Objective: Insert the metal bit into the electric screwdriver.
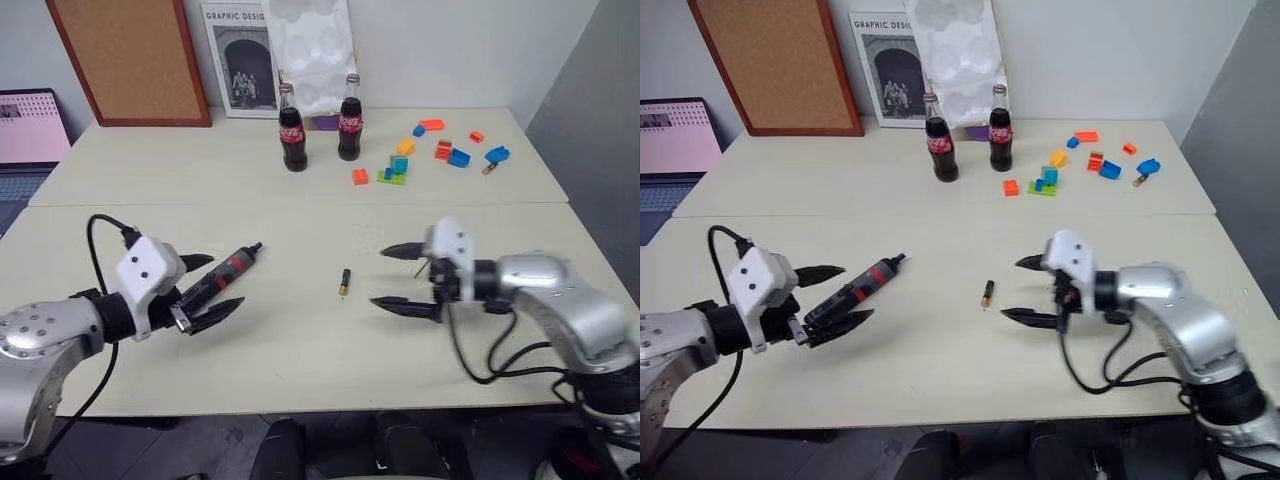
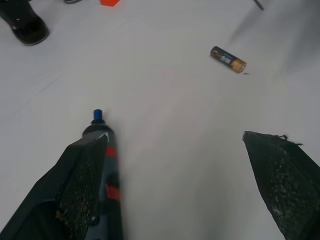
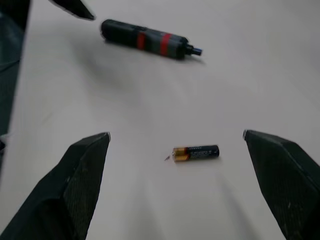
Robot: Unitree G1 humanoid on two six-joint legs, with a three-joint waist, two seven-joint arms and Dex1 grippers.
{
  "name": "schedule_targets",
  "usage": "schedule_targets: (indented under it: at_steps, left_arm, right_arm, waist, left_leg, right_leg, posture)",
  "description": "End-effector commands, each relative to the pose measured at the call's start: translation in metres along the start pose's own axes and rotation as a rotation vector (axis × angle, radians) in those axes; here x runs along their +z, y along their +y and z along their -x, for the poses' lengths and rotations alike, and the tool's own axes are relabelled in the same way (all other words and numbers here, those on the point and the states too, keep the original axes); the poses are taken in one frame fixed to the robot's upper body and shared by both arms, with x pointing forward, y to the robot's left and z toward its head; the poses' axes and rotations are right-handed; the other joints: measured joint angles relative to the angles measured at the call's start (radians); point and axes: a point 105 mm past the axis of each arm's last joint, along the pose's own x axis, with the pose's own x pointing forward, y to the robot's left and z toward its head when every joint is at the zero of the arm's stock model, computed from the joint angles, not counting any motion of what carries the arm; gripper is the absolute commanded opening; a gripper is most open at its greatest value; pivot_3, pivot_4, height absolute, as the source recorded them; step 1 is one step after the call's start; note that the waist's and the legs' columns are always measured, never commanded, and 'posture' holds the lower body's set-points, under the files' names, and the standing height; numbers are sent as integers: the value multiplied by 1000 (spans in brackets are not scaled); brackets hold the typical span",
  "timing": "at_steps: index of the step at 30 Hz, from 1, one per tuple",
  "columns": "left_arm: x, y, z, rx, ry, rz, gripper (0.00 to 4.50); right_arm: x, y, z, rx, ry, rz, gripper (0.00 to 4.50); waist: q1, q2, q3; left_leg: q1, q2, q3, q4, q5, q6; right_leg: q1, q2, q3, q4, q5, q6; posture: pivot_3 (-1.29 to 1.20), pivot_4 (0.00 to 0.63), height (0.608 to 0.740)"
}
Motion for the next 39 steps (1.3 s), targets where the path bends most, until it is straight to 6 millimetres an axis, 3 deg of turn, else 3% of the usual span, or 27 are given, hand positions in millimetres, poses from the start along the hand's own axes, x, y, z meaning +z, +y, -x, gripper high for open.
schedule_targets:
  at_steps: [1, 10, 19, 27, 34, 38, 39]
  left_arm:
    - [9, -5, -2, -29, -20, -60, 4500]
    - [8, -8, -6, -54, -22, -78, 4500]
    - [3, -8, -6, -52, -17, -86, 4500]
    - [-2, -9, -6, -52, -16, -92, 4500]
    - [-5, -9, -7, -58, -20, -96, 4500]
    - [-7, -8, -7, -63, -19, -100, 4500]
    - [-5, -7, -7, -63, -20, -101, 4500]
  right_arm:
    - [1, 3, -21, -52, 25, -89, 4478]
    - [-18, 3, -60, -153, 143, -179, 4478]
    - [-26, -8, -68, -222, 191, -151, 4478]
    - [-36, -18, -59, -303, 217, -141, 4478]
    - [-40, -14, -57, -305, 218, -180, 4478]
    - [-36, -14, -61, -301, 185, -263, 3729]
    - [-34, -15, -62, -302, 178, -276, 3338]
  waist:
    - [2, 0, 0]
    - [-1, 0, 0]
    - [-1, 0, 0]
    - [-1, 0, 0]
    - [-2, 0, 0]
    - [-2, 0, 0]
    - [-2, 0, 0]
  left_leg:
    - [-1, 0, 0, 0, 0, 0]
    - [0, 0, 0, 0, 0, 0]
    - [0, 0, 0, 0, 0, 0]
    - [0, 0, -1, 0, 0, 0]
    - [0, 0, -1, -1, 0, 0]
    - [0, 0, -1, -1, 0, 0]
    - [0, 1, -1, -1, 0, 0]
  right_leg:
    - [0, 0, 0, 0, 0, 0]
    - [-1, 0, 0, 0, 0, -1]
    - [-1, 1, 0, 0, 0, -1]
    - [-1, 1, 0, 0, 0, -1]
    - [-1, 1, 0, 0, 0, -1]
    - [-1, 1, -1, 0, 0, -1]
    - [-1, 1, -1, 0, 0, -1]
  posture:
    - [0, 150, 740]
    - [0, 150, 740]
    - [0, 150, 740]
    - [0, 150, 740]
    - [0, 150, 740]
    - [0, 150, 740]
    - [0, 150, 740]
